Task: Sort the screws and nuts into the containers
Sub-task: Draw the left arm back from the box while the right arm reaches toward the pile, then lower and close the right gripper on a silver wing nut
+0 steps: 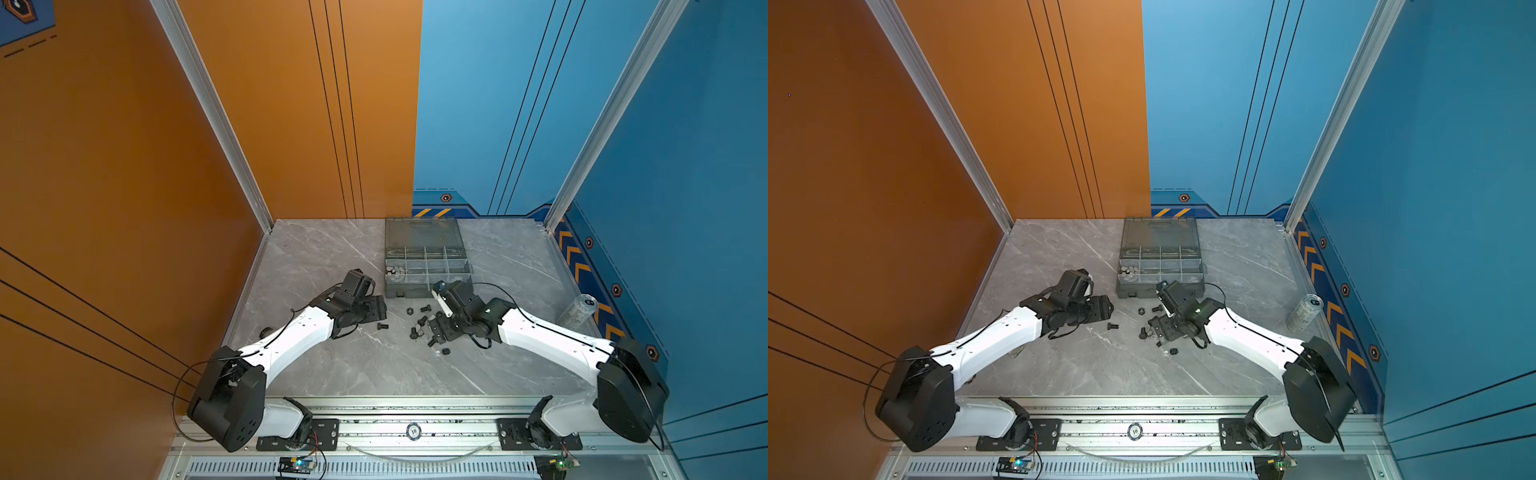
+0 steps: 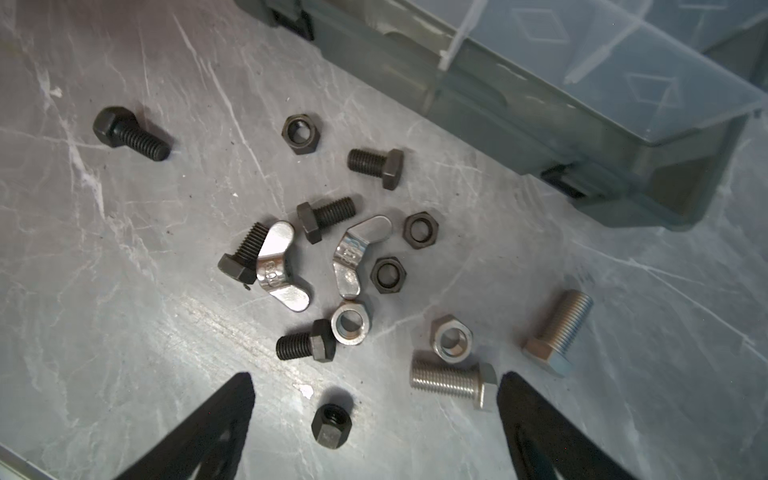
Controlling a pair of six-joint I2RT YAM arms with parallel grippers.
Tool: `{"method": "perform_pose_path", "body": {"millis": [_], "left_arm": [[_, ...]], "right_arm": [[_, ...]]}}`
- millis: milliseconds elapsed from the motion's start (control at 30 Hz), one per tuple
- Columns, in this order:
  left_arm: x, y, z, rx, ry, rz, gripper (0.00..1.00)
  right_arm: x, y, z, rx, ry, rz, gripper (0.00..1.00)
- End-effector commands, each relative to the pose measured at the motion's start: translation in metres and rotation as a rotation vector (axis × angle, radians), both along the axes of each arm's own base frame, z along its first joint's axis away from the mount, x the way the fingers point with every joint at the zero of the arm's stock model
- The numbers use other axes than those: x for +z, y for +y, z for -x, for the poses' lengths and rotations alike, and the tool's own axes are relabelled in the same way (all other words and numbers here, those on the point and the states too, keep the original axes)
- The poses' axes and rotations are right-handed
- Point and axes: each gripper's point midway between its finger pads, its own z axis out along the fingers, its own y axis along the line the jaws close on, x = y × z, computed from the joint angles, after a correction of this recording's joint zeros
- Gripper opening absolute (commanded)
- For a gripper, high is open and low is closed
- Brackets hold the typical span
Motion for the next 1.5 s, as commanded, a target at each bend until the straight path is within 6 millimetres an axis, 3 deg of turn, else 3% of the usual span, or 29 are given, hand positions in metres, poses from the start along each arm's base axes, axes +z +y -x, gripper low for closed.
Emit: {"method": "perform_pose_path", "body": {"millis": [0, 267, 367, 567, 1200, 1467], "left_arm": [[0.002, -0.008, 0.008, -0.010, 0.002, 0.065, 0.84], [-0.011, -0.004, 0.024, -0.001, 0.037, 0.084, 0.85], [-0.014, -0.004, 0.027, -0.002, 0.047, 0.085, 1.00], [-0.016, -0.003, 0.029, 0.009, 0.051, 0.092, 0.98], [-0.013, -0.005, 0.031, 0.002, 0.044, 0.106, 0.98], [-0.005, -0.019, 0.029, -0.033, 0.024, 0.197, 0.98]], "right_arm": [[-0.008, 0.004, -0.001, 0.058, 0.015, 0.092, 0.93], [-0.032, 0.033, -0.002, 0.127, 0.076, 0.097, 0.87], [-0.039, 0.038, -0.001, 0.135, 0.089, 0.082, 0.81], [-0.047, 0.046, 0.002, 0.145, 0.118, 0.056, 0.69], [-0.060, 0.059, -0.009, 0.111, 0.108, 0.011, 0.47], [-0.066, 0.061, -0.007, 0.107, 0.126, 0.007, 0.42]]}}
